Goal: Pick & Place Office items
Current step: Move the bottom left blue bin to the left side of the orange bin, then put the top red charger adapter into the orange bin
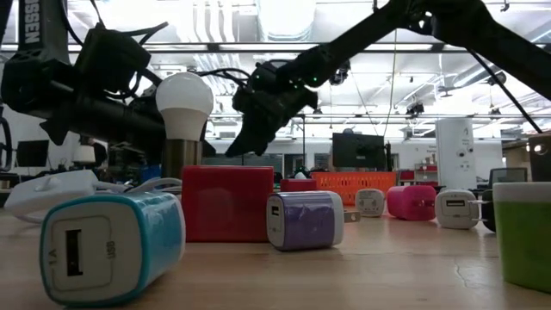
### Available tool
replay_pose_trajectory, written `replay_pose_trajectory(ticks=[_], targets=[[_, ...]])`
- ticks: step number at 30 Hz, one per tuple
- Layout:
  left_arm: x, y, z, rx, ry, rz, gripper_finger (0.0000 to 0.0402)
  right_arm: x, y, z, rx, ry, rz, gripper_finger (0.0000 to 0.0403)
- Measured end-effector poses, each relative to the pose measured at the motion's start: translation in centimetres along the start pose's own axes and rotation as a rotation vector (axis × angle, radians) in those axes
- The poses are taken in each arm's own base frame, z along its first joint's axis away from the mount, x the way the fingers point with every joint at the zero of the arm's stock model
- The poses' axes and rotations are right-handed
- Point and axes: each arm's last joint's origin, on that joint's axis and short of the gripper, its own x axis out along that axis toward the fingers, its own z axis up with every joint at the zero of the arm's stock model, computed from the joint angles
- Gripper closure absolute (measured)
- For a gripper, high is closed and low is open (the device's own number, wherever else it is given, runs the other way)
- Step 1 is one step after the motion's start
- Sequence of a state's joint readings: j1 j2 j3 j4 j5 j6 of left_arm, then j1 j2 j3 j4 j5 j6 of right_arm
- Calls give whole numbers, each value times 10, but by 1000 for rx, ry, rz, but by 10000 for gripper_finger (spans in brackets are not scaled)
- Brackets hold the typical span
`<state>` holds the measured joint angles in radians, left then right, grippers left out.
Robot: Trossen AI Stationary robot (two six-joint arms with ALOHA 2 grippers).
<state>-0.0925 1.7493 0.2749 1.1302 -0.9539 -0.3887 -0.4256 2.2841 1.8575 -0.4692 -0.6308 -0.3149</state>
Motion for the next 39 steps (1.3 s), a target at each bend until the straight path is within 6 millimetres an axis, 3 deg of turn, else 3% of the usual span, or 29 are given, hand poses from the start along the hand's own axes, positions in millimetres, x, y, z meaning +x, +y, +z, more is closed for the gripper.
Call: replay_pose_trajectory(ticks=[14, 21, 26, 32, 39], targets=[[4, -2, 18, 31, -109, -31, 154, 14, 1, -14, -62, -40, 47, 395], [-2, 2, 25, 136, -154, -56, 154, 3, -15, -17, -69, -68, -3, 395], [-20, 15, 34, 171, -183, -89, 154, -6, -16, -15, -113, -117, -79, 395], [-51, 33, 39, 190, -226, -281, 154, -22, 11, -21, -192, -206, -131, 395], [-65, 38, 35, 268, -189, -367, 154, -53, 84, -40, -233, -157, -191, 395]])
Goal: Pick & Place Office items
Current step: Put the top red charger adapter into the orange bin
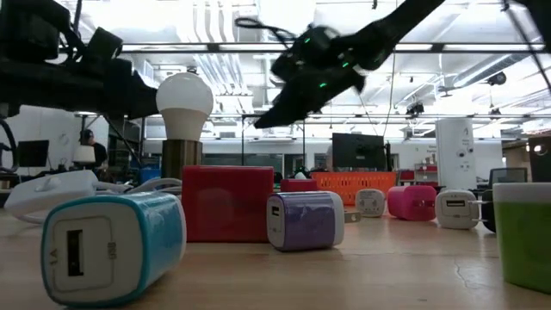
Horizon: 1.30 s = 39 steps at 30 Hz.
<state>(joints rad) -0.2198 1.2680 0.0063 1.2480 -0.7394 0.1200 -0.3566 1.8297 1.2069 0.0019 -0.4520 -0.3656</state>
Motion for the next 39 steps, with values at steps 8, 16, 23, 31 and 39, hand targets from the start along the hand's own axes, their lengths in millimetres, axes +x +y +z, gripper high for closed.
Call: replay_pose_trajectory(ticks=[8, 16, 23, 31, 39], targets=[[-1, -1, 0, -1, 1, -39, 154, -30, 66, -13, 5, 186, -101, 394], [-1, -1, 1, -4, -7, -69, 154, -39, 74, -15, 101, 419, -195, 349], [0, -3, 3, -5, -12, -86, 154, -38, 66, 4, 54, 548, -203, 234], [0, -3, 3, -5, -11, -86, 154, -20, 58, 2, -45, 616, -97, 131], [0, -3, 3, -6, -14, -85, 154, -8, 39, -10, -67, 628, -58, 119]])
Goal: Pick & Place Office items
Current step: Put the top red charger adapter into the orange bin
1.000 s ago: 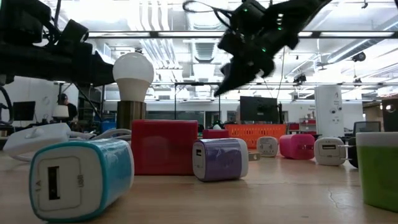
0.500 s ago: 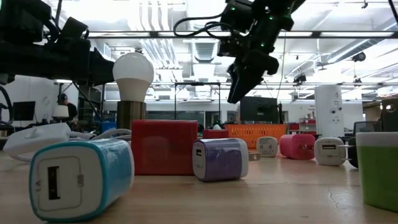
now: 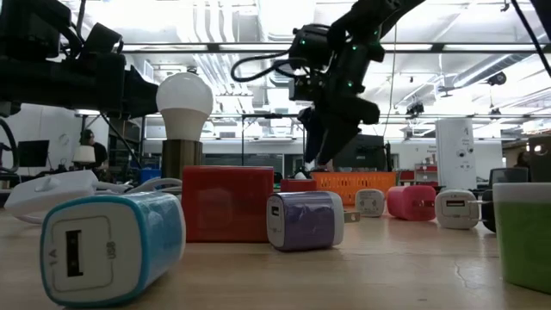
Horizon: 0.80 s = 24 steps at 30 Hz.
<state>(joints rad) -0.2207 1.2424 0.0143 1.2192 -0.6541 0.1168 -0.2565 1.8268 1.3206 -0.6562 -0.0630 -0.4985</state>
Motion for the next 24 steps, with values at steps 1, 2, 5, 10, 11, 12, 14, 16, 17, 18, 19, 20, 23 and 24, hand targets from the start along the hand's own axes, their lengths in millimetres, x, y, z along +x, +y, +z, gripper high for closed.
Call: replay_pose_trajectory(ticks=[1, 2, 5, 10, 11, 12, 14, 16, 17, 18, 19, 20, 23, 24], targets=[[0, 0, 0, 1, 1, 0, 154, 0, -3, 0, 3, -14, 3, 122], [0, 0, 0, 2, 2, 0, 154, -1, -6, 1, 7, -33, 16, 124], [0, 0, 0, 4, 2, 11, 154, -1, -10, 2, 14, -73, 56, 131], [0, 1, 0, 1, -1, 17, 154, 6, -12, 7, -16, -102, 98, 140], [0, 1, 1, 0, -2, 17, 154, 9, -12, 7, -15, -99, 113, 141], [0, 1, 0, 0, -2, 17, 154, 13, -12, 8, -14, -91, 118, 142], [0, 1, 1, 0, -2, 17, 154, 19, -13, 7, -12, -71, 118, 142], [0, 1, 1, 0, -2, 17, 154, 23, -14, 7, -12, -52, 127, 142], [0, 1, 1, 0, -2, 17, 154, 25, -16, 7, -15, -50, 126, 142], [0, 1, 1, 0, -2, 17, 154, 27, -16, 6, -16, -39, 132, 143], [0, 1, 1, 0, -1, 17, 154, 28, -17, 6, -17, -33, 135, 143], [0, 1, 0, 1, -1, 17, 154, 31, -18, 6, -18, -33, 134, 144], [0, 1, 0, 3, 0, 17, 154, 36, -19, 6, -31, -8, 146, 144], [0, 1, 0, 6, 0, 17, 154, 35, -20, 7, -35, -12, 144, 145]])
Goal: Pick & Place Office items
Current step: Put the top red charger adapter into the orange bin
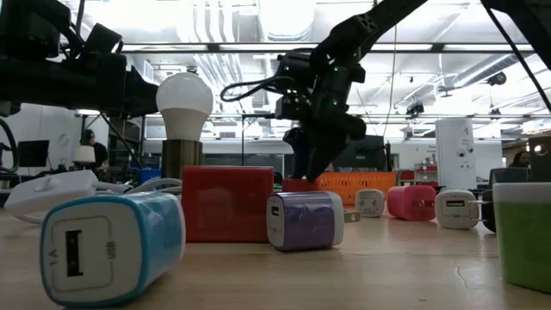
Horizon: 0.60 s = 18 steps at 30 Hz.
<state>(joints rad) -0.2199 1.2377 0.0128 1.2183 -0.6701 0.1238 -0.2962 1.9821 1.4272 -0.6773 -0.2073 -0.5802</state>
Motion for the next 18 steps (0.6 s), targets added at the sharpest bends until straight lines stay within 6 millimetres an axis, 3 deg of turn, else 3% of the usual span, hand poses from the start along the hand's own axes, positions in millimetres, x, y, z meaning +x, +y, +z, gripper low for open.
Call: replay_pose_trajectory(ticks=[18], targets=[[0, 0, 1, 15, -2, 5, 154, 5, -3, 0, -4, 0, 2, 160]])
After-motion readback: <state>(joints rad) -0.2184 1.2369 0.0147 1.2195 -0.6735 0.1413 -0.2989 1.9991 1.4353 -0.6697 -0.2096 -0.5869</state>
